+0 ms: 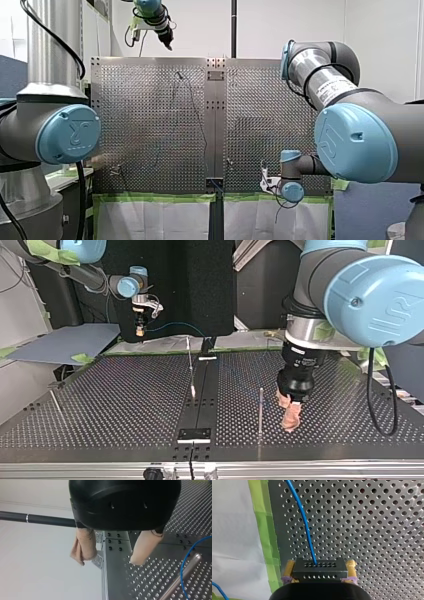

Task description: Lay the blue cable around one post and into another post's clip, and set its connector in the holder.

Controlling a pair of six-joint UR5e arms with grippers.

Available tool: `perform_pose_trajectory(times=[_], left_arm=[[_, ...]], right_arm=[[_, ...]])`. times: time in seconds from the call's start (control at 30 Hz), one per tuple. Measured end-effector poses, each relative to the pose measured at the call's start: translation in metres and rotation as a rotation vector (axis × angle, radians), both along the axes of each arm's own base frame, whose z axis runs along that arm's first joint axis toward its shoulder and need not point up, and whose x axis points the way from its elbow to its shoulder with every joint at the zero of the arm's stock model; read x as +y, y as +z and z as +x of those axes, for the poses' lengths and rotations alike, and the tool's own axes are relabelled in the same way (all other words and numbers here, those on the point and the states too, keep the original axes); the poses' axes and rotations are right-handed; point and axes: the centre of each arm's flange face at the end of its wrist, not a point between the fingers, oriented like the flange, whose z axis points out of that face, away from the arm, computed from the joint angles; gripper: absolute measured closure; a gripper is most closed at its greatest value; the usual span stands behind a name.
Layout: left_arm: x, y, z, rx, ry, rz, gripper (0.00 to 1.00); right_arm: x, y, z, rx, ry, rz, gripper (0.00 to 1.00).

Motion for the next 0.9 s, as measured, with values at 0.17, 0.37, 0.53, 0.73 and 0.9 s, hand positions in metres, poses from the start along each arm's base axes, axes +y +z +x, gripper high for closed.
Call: perform_pose_trajectory(times=[0.17,0.37,0.53,0.73,0.9], left_arm=[[-0.002,0.0,-0.001,0.0,-0.009,-0.002,0.0],[-0.0024,-0.0001,-0.0013,0.001,-0.008,-0.011,0.0],[-0.0009,-0.0003,-0.0015,0.005,0.009,-0.019,0.0],[0.0028,-0.0006,-0.0018,0.009,0.045,-0.022,0.0],[0.0034,-0.0006,-0.0018,0.009,0.051,-0.022,0.0]], right_arm=[[0.0002,-0.0004,-0.0001,0.001,0.0,0.001,1.0],[0.0004,-0.0007,-0.0001,0.001,0.0,0.002,1.0],[0.0005,-0.0011,-0.0002,0.001,0.0,0.003,1.0],[0.0006,-0.0012,-0.0002,0.001,0.0,0.003,1.0],[0.0006,-0.0014,-0.0002,0.001,0.0,0.002,1.0]])
